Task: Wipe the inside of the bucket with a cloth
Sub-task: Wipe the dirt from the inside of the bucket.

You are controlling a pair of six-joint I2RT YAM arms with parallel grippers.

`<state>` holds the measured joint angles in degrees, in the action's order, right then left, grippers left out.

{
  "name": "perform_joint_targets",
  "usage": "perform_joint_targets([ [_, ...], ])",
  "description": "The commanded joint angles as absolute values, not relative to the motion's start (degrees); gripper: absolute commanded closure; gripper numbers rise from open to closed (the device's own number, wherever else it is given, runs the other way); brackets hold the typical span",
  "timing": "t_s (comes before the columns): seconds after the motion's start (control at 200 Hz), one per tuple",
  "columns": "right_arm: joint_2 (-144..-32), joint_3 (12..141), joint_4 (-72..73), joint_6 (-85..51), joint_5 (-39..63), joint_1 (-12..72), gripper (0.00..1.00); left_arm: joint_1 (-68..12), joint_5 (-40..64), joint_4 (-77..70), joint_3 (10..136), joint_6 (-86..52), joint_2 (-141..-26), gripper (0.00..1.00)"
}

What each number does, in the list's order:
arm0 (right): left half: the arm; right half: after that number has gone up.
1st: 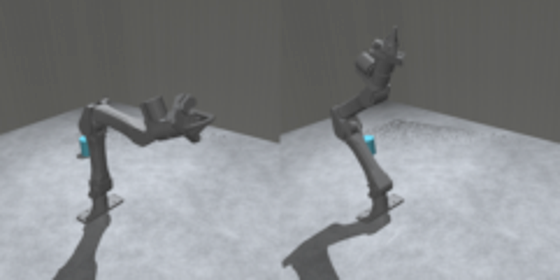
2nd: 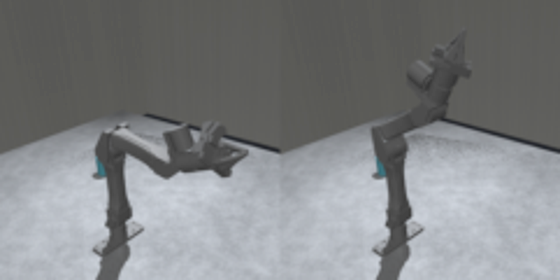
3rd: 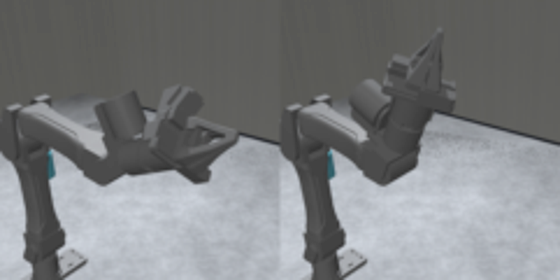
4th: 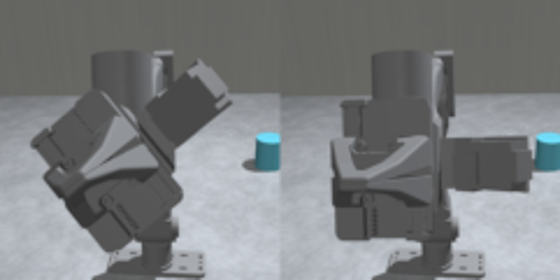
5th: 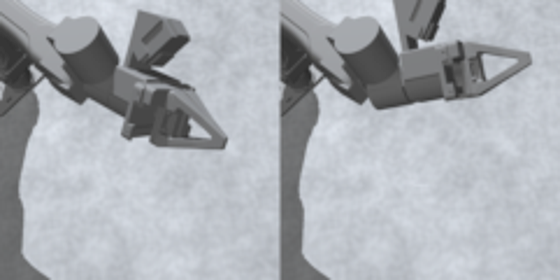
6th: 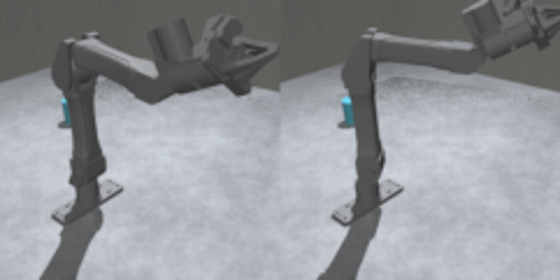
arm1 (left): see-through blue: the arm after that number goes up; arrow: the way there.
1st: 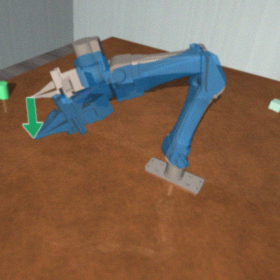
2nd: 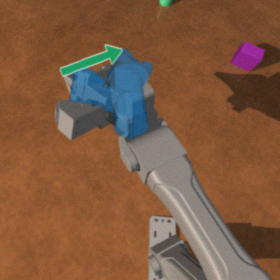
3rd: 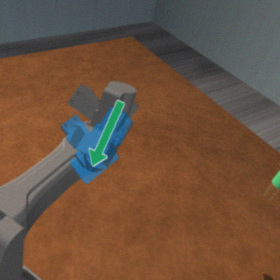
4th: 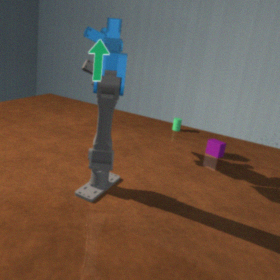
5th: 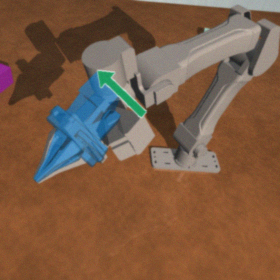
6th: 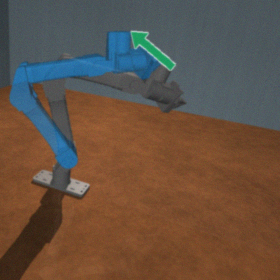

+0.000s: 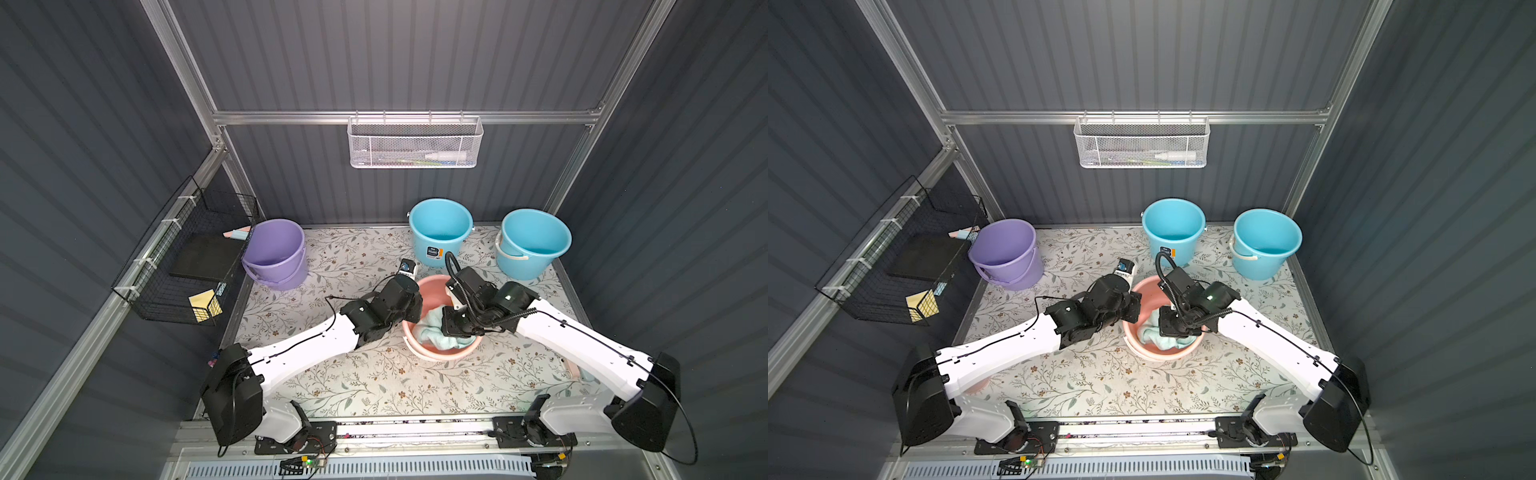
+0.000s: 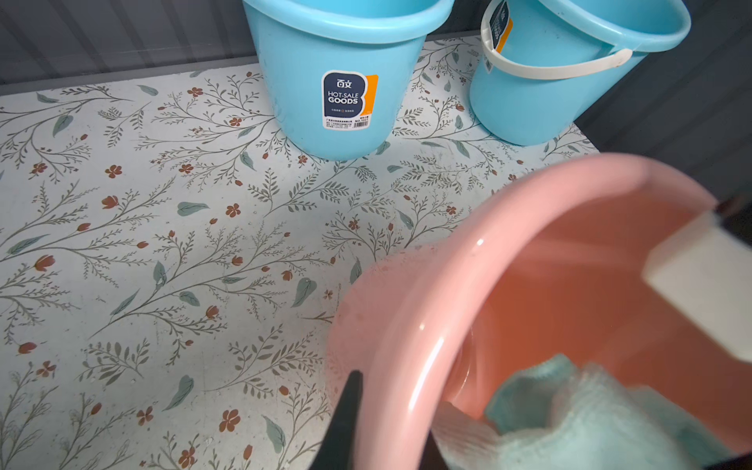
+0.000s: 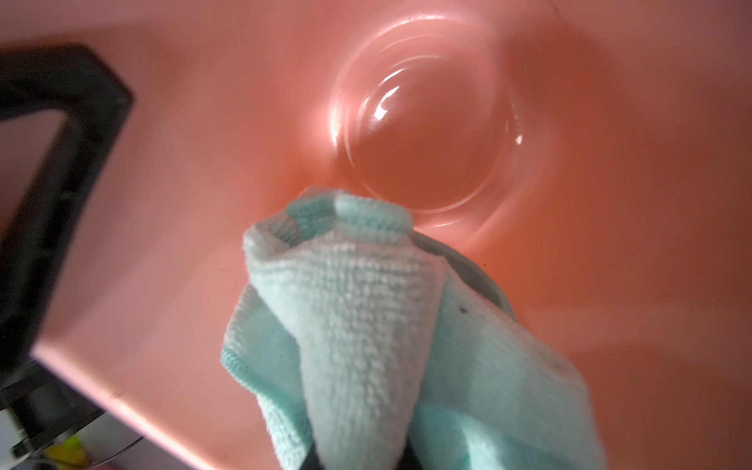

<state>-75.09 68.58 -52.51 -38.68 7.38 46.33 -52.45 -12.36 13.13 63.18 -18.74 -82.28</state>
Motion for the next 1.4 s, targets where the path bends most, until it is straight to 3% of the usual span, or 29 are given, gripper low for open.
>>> perform_joint_targets([
  [0.0,-74.03,69.6,-53.49,-42.37,13.59,45.97,1.0,-52.79,-11.66,10.78,63.5,-18.29,-81.45,1.0],
  [0.285,-74.43,64.23,-36.62,-53.45,23.46,45.89,1.0,-52.76,-10.77,10.04,64.5,-17.89,-83.13,1.0],
  [0.585,-81.55,57.72,-28.18,-59.17,14.68,45.36,1.0,-52.76,-9.88,9.14,63.81,-17.67,-83.38,1.0],
  [1.086,-97.06,58.38,-23.01,-58.26,0.37,44.85,1.0,-52.79,-9.49,8.35,64.34,-17.53,-84.55,1.0],
  [1.391,-98.52,58.81,-23.05,-57.73,1.93,44.87,1.0,-52.73,-9.87,8.44,64.27,-17.87,-84.57,1.0],
])
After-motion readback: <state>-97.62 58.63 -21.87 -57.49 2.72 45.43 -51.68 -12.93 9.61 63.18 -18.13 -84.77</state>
